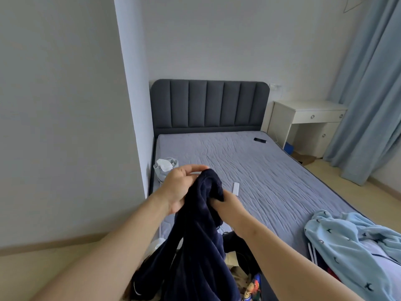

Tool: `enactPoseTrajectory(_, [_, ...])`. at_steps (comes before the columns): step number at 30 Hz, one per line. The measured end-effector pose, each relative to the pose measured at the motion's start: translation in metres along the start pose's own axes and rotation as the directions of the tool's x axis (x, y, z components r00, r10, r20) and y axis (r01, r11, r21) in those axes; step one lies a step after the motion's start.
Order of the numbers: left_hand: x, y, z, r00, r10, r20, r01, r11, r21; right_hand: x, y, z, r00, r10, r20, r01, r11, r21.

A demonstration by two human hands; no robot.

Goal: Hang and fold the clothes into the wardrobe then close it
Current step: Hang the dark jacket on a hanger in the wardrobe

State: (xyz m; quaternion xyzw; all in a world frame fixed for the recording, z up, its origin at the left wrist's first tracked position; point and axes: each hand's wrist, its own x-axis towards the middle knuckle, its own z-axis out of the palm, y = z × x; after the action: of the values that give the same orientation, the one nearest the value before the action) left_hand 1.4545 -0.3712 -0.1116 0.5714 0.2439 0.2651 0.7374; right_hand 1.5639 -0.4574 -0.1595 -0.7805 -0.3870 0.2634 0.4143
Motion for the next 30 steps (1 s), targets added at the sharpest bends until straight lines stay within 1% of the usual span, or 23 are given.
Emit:
enactPoseTrajectory(1, [0.002,0.005,-0.002,0.996,0.052,-0.075,-0.040,0.988,0.148,0.002,-0.006,-0.001,0.998,0.009,-0.061,-0.006,0.998,0.056])
enactPoseTrajectory(3, [0.008,0.018,-0.007,0.949,0.213,-0.231,-0.083,0.879,0.469,0.008,-0.022,-0.008,0.980,-0.001,-0.201,0.039,0.982,0.185])
enactPoseTrajectory(4, [0.009,0.027,-0.010,0.924,0.295,-0.244,-0.123,0.832,0.541,0.010,-0.032,-0.013,0.967,-0.021,-0.254,0.078,0.973,0.218])
enactPoseTrajectory(5, [0.008,0.038,-0.011,0.914,0.359,-0.189,-0.194,0.797,0.572,0.012,-0.044,-0.018,0.952,-0.045,-0.302,0.121,0.963,0.239])
enactPoseTrajectory(6, [0.007,0.052,-0.012,0.903,0.424,-0.075,-0.297,0.740,0.603,0.014,-0.056,-0.024,0.933,-0.065,-0.353,0.168,0.949,0.267])
enactPoseTrajectory(8, [0.004,0.085,-0.011,0.839,0.499,0.219,-0.484,0.499,0.719,0.014,-0.082,-0.036,0.886,-0.088,-0.456,0.259,0.909,0.327])
enactPoseTrajectory(9, [0.003,0.102,-0.009,0.793,0.513,0.328,-0.544,0.355,0.760,0.013,-0.094,-0.045,0.856,-0.103,-0.507,0.308,0.888,0.341])
enactPoseTrajectory(10, [0.004,0.118,-0.007,0.753,0.537,0.380,-0.558,0.214,0.802,0.012,-0.107,-0.053,0.824,-0.125,-0.553,0.354,0.875,0.330])
enactPoseTrajectory(11, [0.004,0.133,-0.005,0.721,0.576,0.386,-0.536,0.110,0.837,0.010,-0.119,-0.062,0.791,-0.157,-0.592,0.396,0.868,0.300])
enactPoseTrajectory(13, [0.005,0.157,-0.002,0.635,0.687,0.354,-0.478,-0.011,0.878,0.006,-0.145,-0.082,0.717,-0.210,-0.665,0.482,0.838,0.255])
enactPoseTrajectory(15, [0.007,0.166,0.001,0.528,0.779,0.338,-0.448,-0.082,0.890,0.003,-0.166,-0.101,0.636,-0.213,-0.741,0.552,0.797,0.245])
enactPoseTrajectory(16, [0.009,0.166,0.001,0.501,0.807,0.312,-0.444,-0.070,0.893,0.001,-0.171,-0.107,0.600,-0.213,-0.771,0.568,0.793,0.222])
enactPoseTrajectory(17, [0.011,0.162,-0.001,0.514,0.815,0.266,-0.439,-0.016,0.898,0.001,-0.171,-0.111,0.573,-0.216,-0.790,0.563,0.805,0.188])
enactPoseTrajectory(18, [0.015,0.153,-0.005,0.563,0.799,0.211,-0.427,0.063,0.902,0.001,-0.166,-0.112,0.565,-0.217,-0.796,0.539,0.827,0.157])
enactPoseTrajectory(20, [0.021,0.121,-0.014,0.726,0.680,0.103,-0.326,0.208,0.922,0.005,-0.138,-0.105,0.602,-0.208,-0.771,0.452,0.885,0.114])
enactPoseTrajectory(21, [0.023,0.100,-0.021,0.816,0.576,0.040,-0.214,0.238,0.947,0.007,-0.118,-0.098,0.648,-0.185,-0.739,0.382,0.918,0.105])
enactPoseTrajectory(22, [0.022,0.078,-0.028,0.903,0.428,-0.033,-0.069,0.220,0.973,0.008,-0.095,-0.089,0.705,-0.141,-0.695,0.289,0.952,0.100])
enactPoseTrajectory(23, [0.021,0.056,-0.036,0.965,0.238,-0.106,0.072,0.149,0.986,0.007,-0.070,-0.080,0.760,-0.076,-0.645,0.179,0.979,0.095])
enactPoseTrajectory(24, [0.018,0.035,-0.043,0.986,0.043,-0.164,0.162,0.042,0.986,0.005,-0.046,-0.071,0.804,-0.002,-0.595,0.067,0.994,0.087])
enactPoseTrajectory(25, [0.016,0.017,-0.051,0.972,-0.107,-0.207,0.202,-0.056,0.978,0.002,-0.024,-0.062,0.834,0.064,-0.548,-0.031,0.997,0.070])
enactPoseTrajectory(26, [0.014,0.002,-0.059,0.956,-0.172,-0.239,0.221,-0.116,0.968,-0.003,-0.006,-0.055,0.856,0.111,-0.506,-0.101,0.994,0.047])
enactPoseTrajectory(28, [0.012,-0.013,-0.073,0.952,-0.107,-0.285,0.272,-0.123,0.954,-0.010,0.014,-0.047,0.876,0.136,-0.464,-0.157,0.988,-0.007])
enactPoseTrajectory(30, [0.015,-0.016,-0.082,0.941,0.010,-0.337,0.337,-0.028,0.941,-0.011,0.014,-0.046,0.865,0.111,-0.490,-0.170,0.982,-0.078])
